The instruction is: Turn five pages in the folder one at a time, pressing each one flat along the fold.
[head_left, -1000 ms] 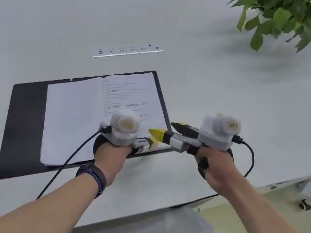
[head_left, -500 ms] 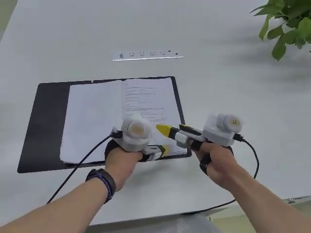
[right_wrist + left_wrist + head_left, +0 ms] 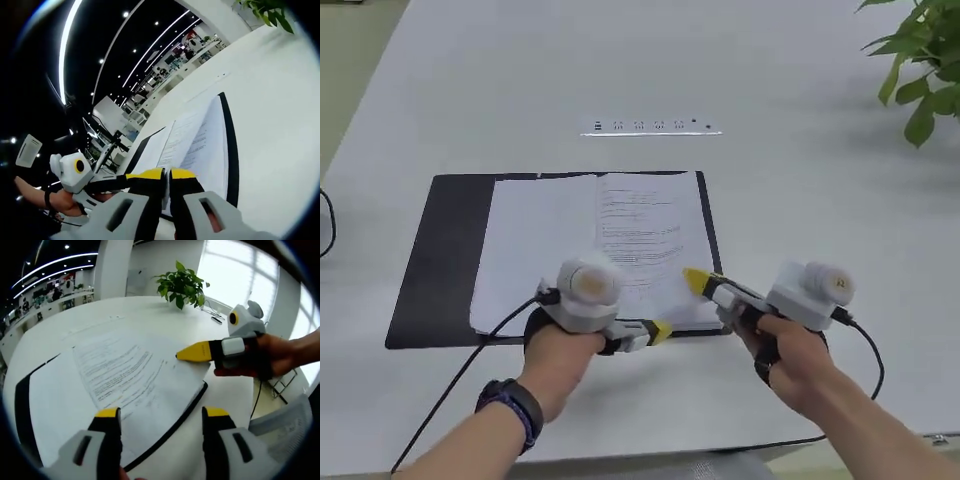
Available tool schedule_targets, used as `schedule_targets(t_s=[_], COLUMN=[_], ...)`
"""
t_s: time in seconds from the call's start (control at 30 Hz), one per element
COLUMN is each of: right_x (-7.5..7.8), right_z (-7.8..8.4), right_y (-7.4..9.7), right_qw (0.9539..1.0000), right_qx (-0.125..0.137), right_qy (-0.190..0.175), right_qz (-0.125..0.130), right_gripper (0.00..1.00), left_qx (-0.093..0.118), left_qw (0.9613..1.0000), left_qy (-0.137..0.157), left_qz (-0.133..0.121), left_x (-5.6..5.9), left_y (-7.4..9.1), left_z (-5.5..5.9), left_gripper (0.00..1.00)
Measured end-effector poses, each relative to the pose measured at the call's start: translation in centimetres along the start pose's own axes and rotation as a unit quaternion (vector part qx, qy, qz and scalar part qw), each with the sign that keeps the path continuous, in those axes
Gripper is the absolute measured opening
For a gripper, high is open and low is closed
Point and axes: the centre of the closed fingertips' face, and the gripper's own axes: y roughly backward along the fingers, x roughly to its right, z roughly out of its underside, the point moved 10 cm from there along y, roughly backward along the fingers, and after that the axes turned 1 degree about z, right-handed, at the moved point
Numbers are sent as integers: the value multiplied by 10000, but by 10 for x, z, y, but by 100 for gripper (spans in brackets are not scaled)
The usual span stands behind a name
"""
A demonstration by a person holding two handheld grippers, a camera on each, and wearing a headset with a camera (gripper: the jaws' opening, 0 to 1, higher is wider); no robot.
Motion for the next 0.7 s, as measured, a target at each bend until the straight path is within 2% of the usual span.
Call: schedule_targets(t_s=[0.17,0.37,0.7], right_x=[-5,-15,-36], right_z=[-3,-6,-12], right_y=[0,-4,-14], right_qw=[10000,10000,9997], right_qx=[5,13,75], right_qy=[4,60,167], right_qz=[3,-25,-161], right_gripper=[0,0,0], left_qx=[75,268,431], left_qw=[9999,9990,9976], left_qy=[5,98,83], left_qz=[-137,-358,-535], left_x=[-8,-21,-30], left_y=[15,39,67], left_z=[0,0,5], left_gripper=[66,67,68])
